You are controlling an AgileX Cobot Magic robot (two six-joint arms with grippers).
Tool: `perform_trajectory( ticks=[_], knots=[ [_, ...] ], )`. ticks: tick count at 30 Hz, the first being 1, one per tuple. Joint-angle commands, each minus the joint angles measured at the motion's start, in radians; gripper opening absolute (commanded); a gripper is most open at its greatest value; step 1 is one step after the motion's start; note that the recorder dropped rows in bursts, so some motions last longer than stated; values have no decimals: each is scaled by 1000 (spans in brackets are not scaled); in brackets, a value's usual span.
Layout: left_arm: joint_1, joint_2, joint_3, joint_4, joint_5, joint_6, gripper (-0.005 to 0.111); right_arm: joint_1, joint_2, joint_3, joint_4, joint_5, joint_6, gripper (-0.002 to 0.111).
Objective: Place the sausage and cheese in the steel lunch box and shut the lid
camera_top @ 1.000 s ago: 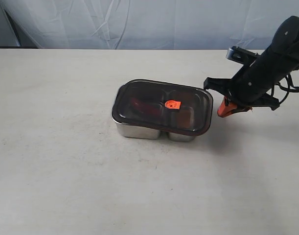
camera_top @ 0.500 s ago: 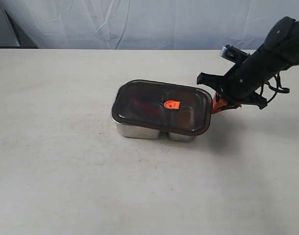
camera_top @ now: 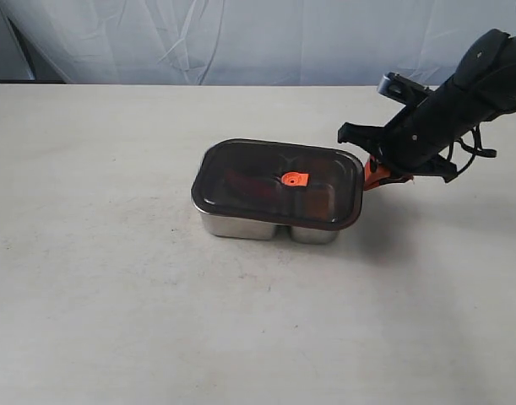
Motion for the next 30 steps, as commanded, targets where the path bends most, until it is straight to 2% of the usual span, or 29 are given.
perform_trajectory(
  ticks=[1, 15, 27, 30],
  knots=[
    [-7, -6, -1, -11, -17, -11, 50, 1, -1, -8, -1, -13, -25, 0],
    [-7, -6, -1, -11, -17, -11, 50, 107, -6, -8, -83, -92, -37, 0],
    [-7, -6, -1, 7, -8, -14, 50, 105, -35, -8, -428, -28, 270, 0],
    [-7, -6, -1, 55, -4, -81, 40, 105, -78, -8, -501, -15, 327, 0]
  ],
)
